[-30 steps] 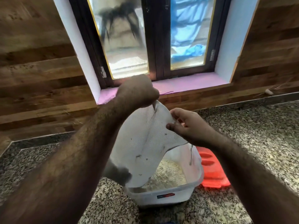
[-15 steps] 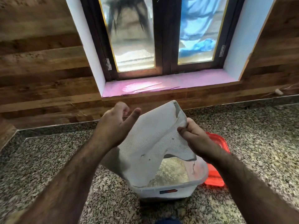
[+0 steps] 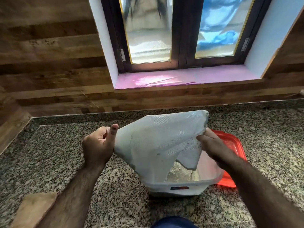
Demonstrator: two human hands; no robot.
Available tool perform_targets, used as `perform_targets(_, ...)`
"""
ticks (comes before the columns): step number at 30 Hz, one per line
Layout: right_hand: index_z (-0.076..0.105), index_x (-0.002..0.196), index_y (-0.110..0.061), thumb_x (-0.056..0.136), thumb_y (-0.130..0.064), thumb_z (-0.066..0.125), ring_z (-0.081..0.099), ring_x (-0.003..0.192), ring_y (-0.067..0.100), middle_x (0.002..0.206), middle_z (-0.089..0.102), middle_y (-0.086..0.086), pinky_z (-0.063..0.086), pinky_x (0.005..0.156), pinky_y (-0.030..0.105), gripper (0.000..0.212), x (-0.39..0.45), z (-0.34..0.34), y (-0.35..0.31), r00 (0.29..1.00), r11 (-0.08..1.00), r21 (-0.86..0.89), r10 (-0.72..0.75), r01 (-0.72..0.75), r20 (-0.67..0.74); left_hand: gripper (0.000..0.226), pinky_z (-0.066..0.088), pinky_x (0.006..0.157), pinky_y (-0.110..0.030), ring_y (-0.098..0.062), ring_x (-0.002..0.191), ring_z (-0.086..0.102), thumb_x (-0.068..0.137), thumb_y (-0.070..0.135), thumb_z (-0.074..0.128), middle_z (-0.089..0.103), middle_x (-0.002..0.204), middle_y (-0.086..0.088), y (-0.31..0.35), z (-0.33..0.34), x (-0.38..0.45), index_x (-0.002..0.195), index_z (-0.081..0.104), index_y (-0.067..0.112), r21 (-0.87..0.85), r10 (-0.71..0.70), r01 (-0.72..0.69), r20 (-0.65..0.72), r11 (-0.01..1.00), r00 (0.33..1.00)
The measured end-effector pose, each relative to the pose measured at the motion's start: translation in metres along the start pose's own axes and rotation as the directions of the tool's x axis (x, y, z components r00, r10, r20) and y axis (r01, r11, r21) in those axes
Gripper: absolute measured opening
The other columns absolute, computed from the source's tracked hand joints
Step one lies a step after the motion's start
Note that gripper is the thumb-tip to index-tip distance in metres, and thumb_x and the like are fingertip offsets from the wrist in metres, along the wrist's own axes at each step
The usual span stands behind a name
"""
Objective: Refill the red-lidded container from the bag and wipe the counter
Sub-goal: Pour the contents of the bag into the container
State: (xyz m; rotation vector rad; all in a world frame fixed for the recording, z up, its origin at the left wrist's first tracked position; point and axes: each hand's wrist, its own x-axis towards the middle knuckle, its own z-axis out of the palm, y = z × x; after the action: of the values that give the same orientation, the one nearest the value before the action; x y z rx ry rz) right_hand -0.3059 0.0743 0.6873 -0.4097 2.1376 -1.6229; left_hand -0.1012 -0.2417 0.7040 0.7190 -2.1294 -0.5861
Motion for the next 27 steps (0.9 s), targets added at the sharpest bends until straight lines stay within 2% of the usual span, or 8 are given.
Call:
perform_targets(4,0.066,0.112,-0.018,0.103,0.007,0.052,0.066,0.090,0.000,0.106,0.070,-0.002,0.053,0.075,0.025,0.030,-0.003,-0.004,-0.007,0.990,0.995,0.003,-0.094,0.095,-0.107,0.055,0.034,0.047,-0.025,-0.007,0.044,0.048,0.101,0.055,0.062,0.047,0.049,0.016,0.000,0.008,0.004,0.058,0.053,0.023,-0.059,0.052,-0.056,-0.066,0.997,0.996)
perform_targets(9,0.066,0.116,-0.014,0.102,0.011,0.049,0.060,0.084,-0.009,0.106,0.067,-0.005,0.050,0.079,0.026,0.033,-0.004,-0.006,-0.004,0.974,0.979,-0.119,-0.181,0.165,-0.136,0.068,0.033,0.045,-0.034,-0.021,0.039,0.038,0.103,0.056,0.061,0.038,0.044,0.005,0.004,0.012,0.015,0.049,0.045,0.018,0.021,0.140,-0.139,-0.086,0.990,0.986)
perform_targets(12,0.064,0.112,-0.020,0.102,0.009,0.052,0.064,0.093,0.008,0.106,0.070,-0.003,0.049,0.075,0.019,0.033,-0.003,-0.011,0.001,0.975,0.964,-0.230,-0.171,0.136,-0.139,0.076,0.038,0.045,-0.040,-0.028,0.040,0.042,0.104,0.063,0.055,0.041,0.043,0.000,0.011,0.015,0.023,0.048,0.047,0.011,0.067,0.206,-0.201,-0.081,0.977,0.975)
perform_targets(15,0.065,0.113,-0.022,0.100,0.009,0.051,0.067,0.108,0.025,0.106,0.070,-0.004,0.048,0.078,0.024,0.037,-0.005,-0.018,0.004,0.977,0.952,-0.289,-0.152,0.104,-0.147,0.078,0.036,0.045,-0.039,-0.027,0.040,0.042,0.105,0.064,0.051,0.040,0.043,0.000,0.023,0.015,0.032,0.048,0.047,0.011,0.099,0.273,-0.265,-0.077,0.959,0.959)
perform_targets(18,0.060,0.127,-0.026,0.094,0.019,0.058,0.071,0.116,0.029,0.120,0.071,0.006,0.057,0.084,0.031,0.056,-0.015,-0.031,-0.011,0.989,0.986,-0.113,-0.127,0.118,-0.075,0.074,0.035,0.045,-0.038,-0.026,0.040,0.040,0.106,0.057,0.057,0.034,0.044,0.003,0.033,0.013,0.041,0.047,0.043,0.014,0.112,0.320,-0.311,-0.074,0.944,0.945)
perform_targets(21,0.036,0.155,-0.027,0.084,0.029,0.067,0.073,0.115,0.015,0.134,0.064,0.004,0.062,0.090,0.031,0.096,-0.027,-0.046,-0.026,0.979,0.970,0.146,-0.202,0.195,0.033,0.072,0.034,0.046,-0.038,-0.026,0.040,0.039,0.106,0.054,0.057,0.032,0.044,0.003,0.041,0.010,0.050,0.047,0.040,0.017,0.120,0.363,-0.354,-0.064,0.928,0.930)
perform_targets(24,0.035,0.156,-0.040,0.078,0.014,0.087,0.071,0.119,0.012,0.139,0.059,-0.003,0.061,0.099,0.035,0.108,-0.029,-0.047,-0.028,0.977,0.978,0.049,-0.205,0.203,0.049,0.073,0.033,0.046,-0.037,-0.025,0.038,0.038,0.106,0.057,0.054,0.032,0.042,0.004,0.052,0.008,0.061,0.047,0.037,0.017,0.157,0.378,-0.372,-0.010,0.915,0.926)
perform_targets(27,0.047,0.145,-0.040,0.055,-0.032,0.107,0.071,0.125,0.025,0.139,0.068,0.002,0.059,0.106,0.046,0.108,-0.031,-0.048,-0.025,0.995,0.996,0.002,-0.094,0.094,0.027,0.074,0.025,0.048,-0.031,-0.022,0.037,0.038,0.106,0.061,0.050,0.032,0.040,0.005,0.063,0.010,0.068,0.046,0.038,0.019,0.196,0.396,-0.404,0.081,0.893,0.915)
